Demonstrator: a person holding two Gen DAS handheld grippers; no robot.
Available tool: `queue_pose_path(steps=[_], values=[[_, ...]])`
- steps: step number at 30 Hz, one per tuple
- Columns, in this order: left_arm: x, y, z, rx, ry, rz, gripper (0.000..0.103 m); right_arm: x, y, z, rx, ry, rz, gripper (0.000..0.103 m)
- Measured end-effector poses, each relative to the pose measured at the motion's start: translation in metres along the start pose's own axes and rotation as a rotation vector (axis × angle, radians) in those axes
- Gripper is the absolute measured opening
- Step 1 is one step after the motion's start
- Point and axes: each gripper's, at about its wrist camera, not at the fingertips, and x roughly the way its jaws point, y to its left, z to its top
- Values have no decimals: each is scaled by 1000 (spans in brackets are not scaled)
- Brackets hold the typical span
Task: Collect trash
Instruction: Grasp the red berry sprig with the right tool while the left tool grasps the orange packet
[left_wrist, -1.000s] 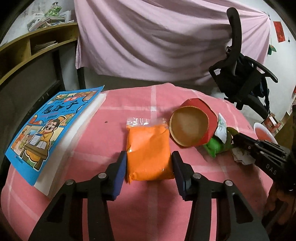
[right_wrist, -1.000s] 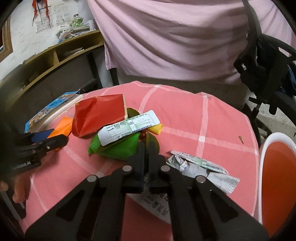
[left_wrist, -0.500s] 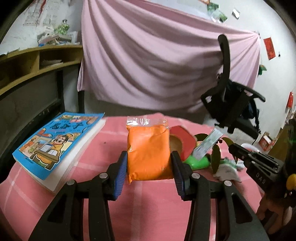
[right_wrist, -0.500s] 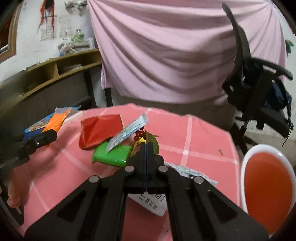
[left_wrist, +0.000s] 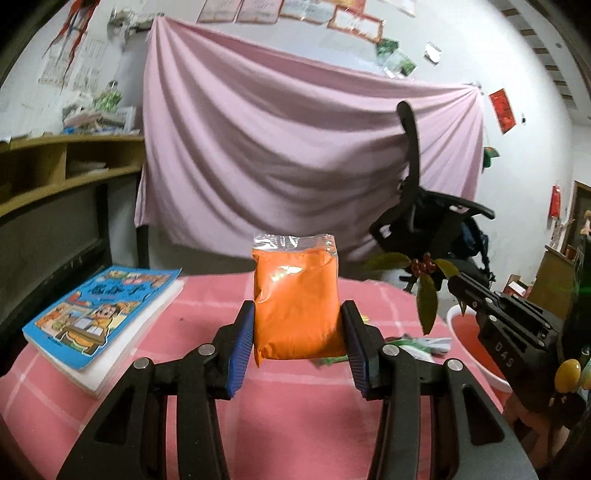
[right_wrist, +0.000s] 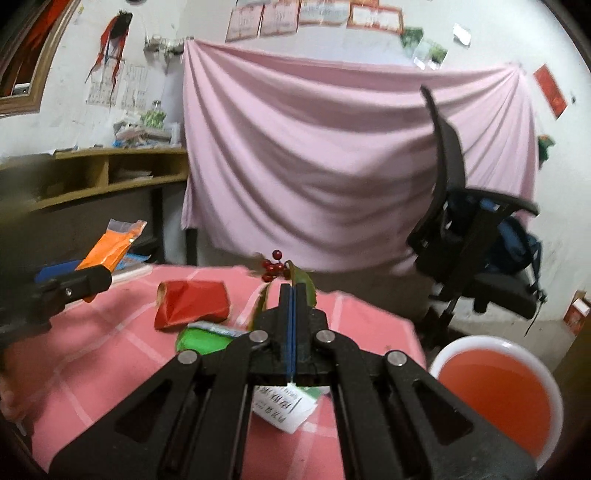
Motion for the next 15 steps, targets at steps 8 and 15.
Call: queue_pose_path(steps=[8, 15], values=[[-18, -38, 9, 71, -115, -65, 41, -39, -17, 5, 33, -173, -72, 14], [-24, -83, 24, 122, -193, -124, 41, -73, -49, 10, 81, -286, -170, 14]])
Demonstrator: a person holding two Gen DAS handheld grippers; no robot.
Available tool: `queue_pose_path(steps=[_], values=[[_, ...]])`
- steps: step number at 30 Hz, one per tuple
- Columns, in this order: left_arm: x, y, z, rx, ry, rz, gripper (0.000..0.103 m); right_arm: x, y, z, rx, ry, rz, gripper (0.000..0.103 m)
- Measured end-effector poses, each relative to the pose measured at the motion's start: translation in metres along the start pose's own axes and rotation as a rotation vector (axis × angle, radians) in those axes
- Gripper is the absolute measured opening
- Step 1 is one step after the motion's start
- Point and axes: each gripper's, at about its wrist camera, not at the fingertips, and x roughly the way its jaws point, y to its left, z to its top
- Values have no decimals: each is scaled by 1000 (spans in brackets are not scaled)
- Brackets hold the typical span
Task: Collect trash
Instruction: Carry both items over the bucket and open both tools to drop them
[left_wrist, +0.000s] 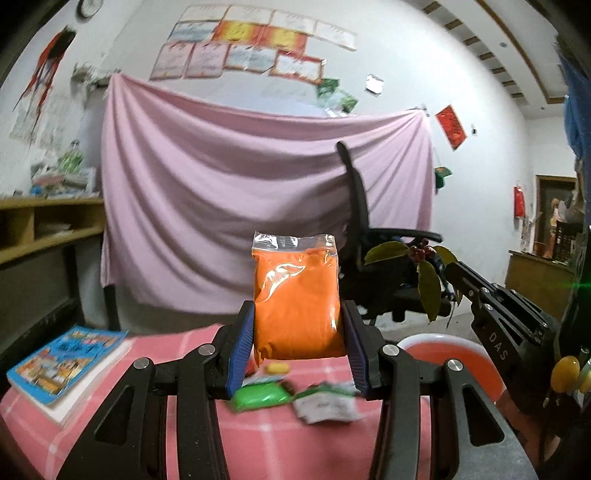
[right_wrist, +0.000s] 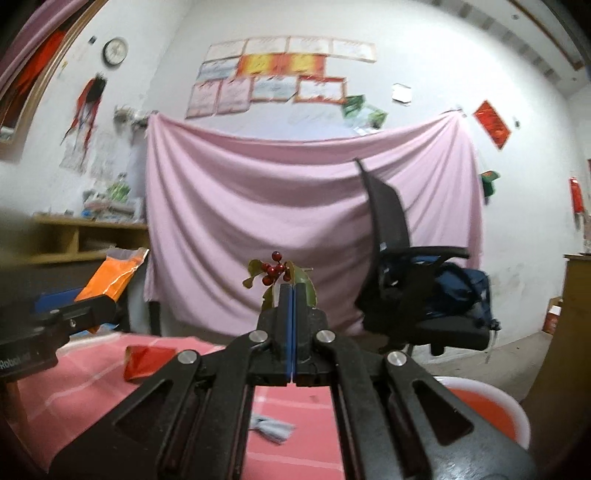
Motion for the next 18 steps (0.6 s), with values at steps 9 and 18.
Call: queue_pose_path(steps=[9, 18], values=[[30, -73, 15, 48, 8, -138, 41, -16, -60, 1, 76, 13, -140, 14], [92, -128, 11, 19, 224, -273, 41, -13, -111, -19, 170, 182, -223, 14]])
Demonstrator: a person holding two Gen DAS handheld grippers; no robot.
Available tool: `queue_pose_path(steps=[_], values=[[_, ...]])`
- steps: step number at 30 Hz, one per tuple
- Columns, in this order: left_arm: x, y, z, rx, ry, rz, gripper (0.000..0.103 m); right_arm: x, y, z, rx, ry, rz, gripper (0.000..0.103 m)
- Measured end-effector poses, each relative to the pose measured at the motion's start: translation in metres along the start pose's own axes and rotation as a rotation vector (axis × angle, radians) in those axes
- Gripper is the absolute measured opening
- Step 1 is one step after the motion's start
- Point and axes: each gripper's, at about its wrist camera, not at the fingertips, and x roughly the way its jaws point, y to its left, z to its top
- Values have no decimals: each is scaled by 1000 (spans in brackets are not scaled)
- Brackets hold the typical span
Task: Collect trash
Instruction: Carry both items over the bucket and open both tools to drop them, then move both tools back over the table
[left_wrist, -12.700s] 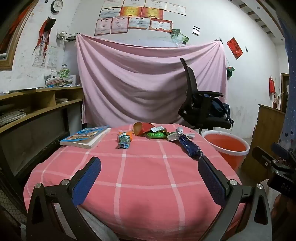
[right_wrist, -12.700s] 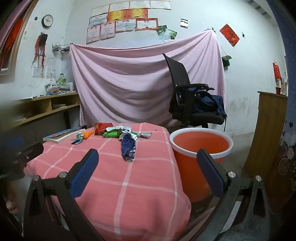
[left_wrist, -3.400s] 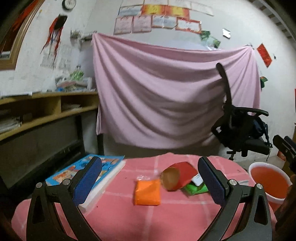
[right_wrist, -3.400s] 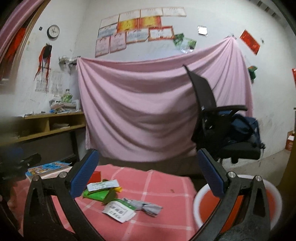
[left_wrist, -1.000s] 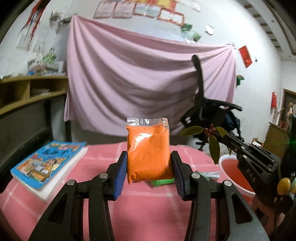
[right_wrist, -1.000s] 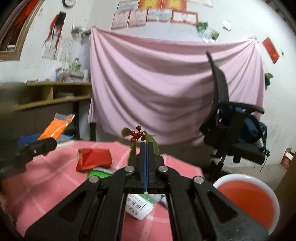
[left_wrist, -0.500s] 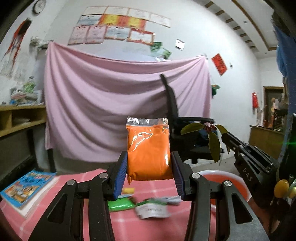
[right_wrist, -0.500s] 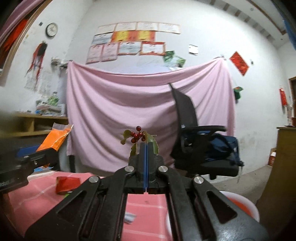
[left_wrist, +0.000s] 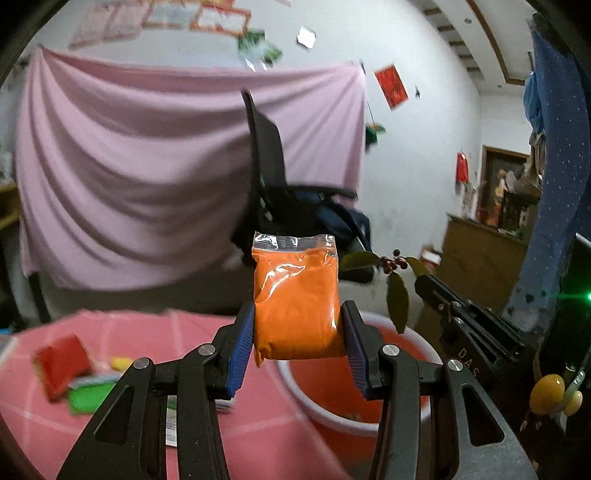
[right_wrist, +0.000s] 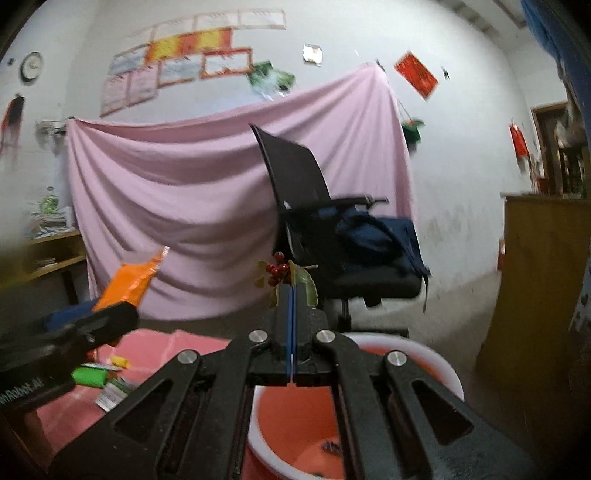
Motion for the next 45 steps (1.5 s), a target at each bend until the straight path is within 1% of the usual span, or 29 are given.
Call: queue_pose_path(steps=[1, 6, 9, 12, 17, 22, 24, 25, 29, 31, 32, 34, 36, 38, 40, 41, 42, 43, 44, 45], values=[[10, -3, 0, -4, 37, -10, 41, 2, -5, -2, 5, 17, -4, 14], [48, -12, -2, -17, 202, -33, 41, 20, -24, -15, 71, 168, 2, 14], [65, -14, -8, -26, 285, -43, 41, 30, -31, -22, 109, 243, 4, 14], [77, -17, -14, -39, 342, -57, 41, 36, -35, -28, 124, 287, -2, 14], [86, -12, -25, -72, 396, -84, 41, 40, -40, -30, 129, 315, -23, 16], [91, -7, -28, -95, 418, -95, 41, 42, -47, -31, 144, 331, -38, 18], [90, -5, -28, -99, 419, -92, 46, 42, -49, -30, 145, 330, -48, 18], [89, -4, -28, -101, 416, -86, 48, 42, -51, -30, 145, 329, -51, 19], [82, 3, -26, -119, 389, -67, 48, 41, -52, -29, 145, 321, -52, 22], [73, 8, -25, -123, 359, -54, 48, 39, -51, -28, 136, 310, -47, 30], [68, 11, -23, -125, 340, -44, 48, 37, -49, -27, 132, 301, -41, 33], [53, 17, -18, -123, 288, -13, 48, 34, -46, -24, 124, 276, -27, 40], [38, 22, -13, -117, 238, 20, 54, 29, -39, -20, 108, 241, -15, 44], [17, 29, -9, -111, 169, 64, 62, 23, -31, -14, 94, 199, 2, 49], [-4, 36, -7, -105, 108, 104, 66, 17, -21, -10, 82, 154, 25, 59], [-11, 39, -6, -103, 86, 122, 71, 14, -16, -7, 74, 131, 37, 62], [-24, 44, -5, -102, 53, 149, 74, 11, -10, -5, 65, 108, 49, 68], [-34, 48, -4, -103, 25, 167, 80, 8, -5, -3, 57, 85, 59, 75], [-43, 51, -4, -106, -1, 183, 84, 5, 1, -1, 49, 62, 69, 79], [-56, 56, -4, -109, -37, 204, 87, 1, 7, 1, 43, 40, 79, 87]])
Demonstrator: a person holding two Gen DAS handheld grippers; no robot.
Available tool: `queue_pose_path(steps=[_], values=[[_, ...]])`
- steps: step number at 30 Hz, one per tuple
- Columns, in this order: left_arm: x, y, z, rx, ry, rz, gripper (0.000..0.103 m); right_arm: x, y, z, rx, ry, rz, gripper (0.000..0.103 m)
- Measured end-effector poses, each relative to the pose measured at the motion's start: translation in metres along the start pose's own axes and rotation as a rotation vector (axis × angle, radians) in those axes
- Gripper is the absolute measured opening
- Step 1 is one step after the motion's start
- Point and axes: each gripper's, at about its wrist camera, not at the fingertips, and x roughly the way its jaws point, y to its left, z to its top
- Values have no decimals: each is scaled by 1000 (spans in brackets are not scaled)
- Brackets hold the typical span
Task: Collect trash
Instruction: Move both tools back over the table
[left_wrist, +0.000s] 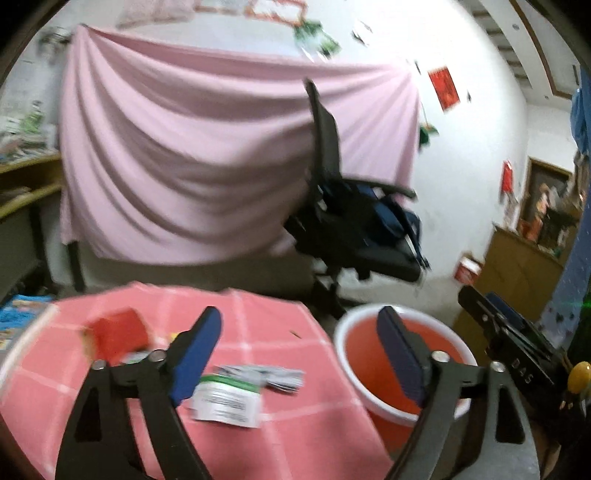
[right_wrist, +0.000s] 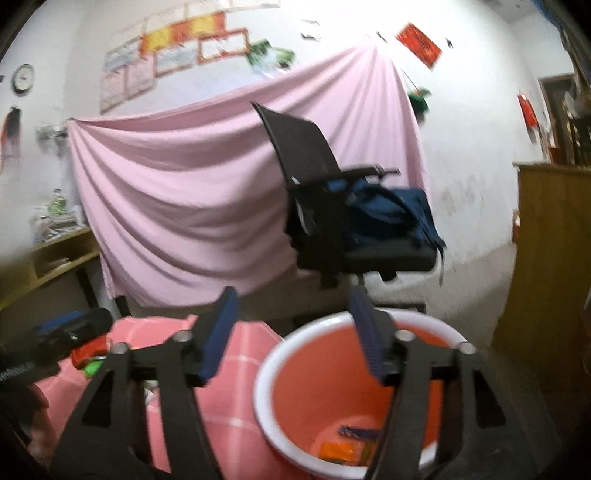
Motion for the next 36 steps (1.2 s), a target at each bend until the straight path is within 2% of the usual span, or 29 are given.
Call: queue_pose_path(steps=[1, 2, 3, 12, 17, 23, 30, 36], values=[[-8, 5, -1, -4, -24, 15, 94, -2, 5, 1, -4, -20, 11, 94], [-16, 11, 0, -8, -46, 33, 101, -5, 11, 2, -6, -42, 26, 98], [-24, 18, -1, -13, -71, 52, 102, -8, 17, 2, -8, -63, 40, 103], [-68, 61, -16, 10, -198, 171, 102, -35, 62, 3, -65, -250, 168, 103], [-85, 77, -30, 42, -256, 219, 102, -43, 86, -1, -125, -309, 216, 103], [-85, 96, -40, 45, -259, 255, 102, -29, 107, -10, -188, -272, 239, 103], [-60, 133, -44, -23, -167, 285, 102, -10, 123, -24, -259, -190, 243, 103], [-47, 149, -46, -35, -143, 293, 102, 3, 129, -31, -286, -141, 228, 103]])
